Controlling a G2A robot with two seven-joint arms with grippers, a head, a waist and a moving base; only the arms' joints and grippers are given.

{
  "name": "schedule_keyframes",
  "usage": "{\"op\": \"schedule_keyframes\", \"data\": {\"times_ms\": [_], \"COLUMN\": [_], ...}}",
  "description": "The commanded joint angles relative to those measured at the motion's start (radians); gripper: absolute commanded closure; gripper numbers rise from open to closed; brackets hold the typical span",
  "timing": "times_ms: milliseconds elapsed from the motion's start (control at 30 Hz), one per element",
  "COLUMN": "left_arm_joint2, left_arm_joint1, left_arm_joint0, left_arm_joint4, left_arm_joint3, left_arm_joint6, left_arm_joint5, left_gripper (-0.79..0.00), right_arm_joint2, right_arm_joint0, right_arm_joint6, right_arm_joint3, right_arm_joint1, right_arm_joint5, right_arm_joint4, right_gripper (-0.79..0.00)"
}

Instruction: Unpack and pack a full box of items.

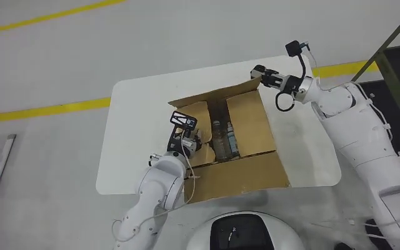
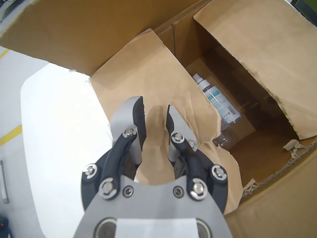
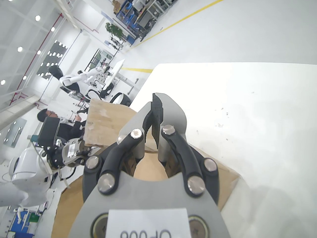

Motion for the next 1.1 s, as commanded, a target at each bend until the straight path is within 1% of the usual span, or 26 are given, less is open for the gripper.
{"op": "schedule_keyframes", "data": {"times_ms": [0, 33, 67, 100, 267, 500, 600, 667, 833, 1067], "left_arm_joint2": [-0.006, -0.009, -0.013, -0.019, -0.071, -0.181, -0.231, -0.262, -0.265, -0.265], "left_arm_joint1": [-0.001, -0.001, -0.001, -0.002, 0.001, 0.011, 0.015, 0.017, 0.017, 0.017], "left_arm_joint0": [0.002, 0.003, 0.004, 0.005, 0.025, 0.103, 0.137, 0.156, 0.159, 0.159], "left_arm_joint4": [0.001, 0.003, 0.006, 0.002, -0.002, -0.035, -0.064, -0.072, -0.075, -0.075], "left_arm_joint3": [-0.009, -0.016, -0.023, -0.032, -0.085, -0.215, -0.269, -0.29, -0.293, -0.293], "left_arm_joint6": [-0.003, -0.005, -0.011, -0.017, -0.061, -0.122, -0.108, -0.091, -0.086, -0.086], "left_arm_joint5": [0.001, 0.003, 0.005, 0.011, 0.024, 0.007, -0.006, -0.009, -0.008, -0.008], "left_gripper": [-0.459, -0.511, -0.767, -0.785, -0.785, -0.785, -0.785, -0.785, -0.785, -0.785], "right_arm_joint2": [0.011, 0.016, 0.022, 0.026, 0.051, 0.061, 0.048, 0.036, 0.006, -0.006], "right_arm_joint0": [-0.015, -0.024, -0.032, -0.041, -0.082, -0.134, -0.162, -0.181, -0.208, -0.229], "right_arm_joint6": [0.027, 0.037, 0.049, 0.06, 0.086, 0.11, 0.123, 0.121, 0.091, 0.029], "right_arm_joint3": [-0.025, -0.039, -0.053, -0.068, -0.135, -0.232, -0.278, -0.298, -0.33, -0.349], "right_arm_joint1": [0.008, 0.011, 0.014, 0.017, 0.032, 0.044, 0.046, 0.046, 0.046, 0.047], "right_arm_joint5": [-0.007, -0.008, -0.007, -0.007, 0.011, 0.047, 0.059, 0.063, 0.067, 0.084], "right_arm_joint4": [-0.005, 0.001, 0.004, 0.004, 0.004, -0.011, -0.02, -0.04, -0.127, -0.189], "right_gripper": [0.0, 0.0, 0.0, 0.0, 0.0, 0.0, 0.0, 0.0, 0.0, 0.0]}}
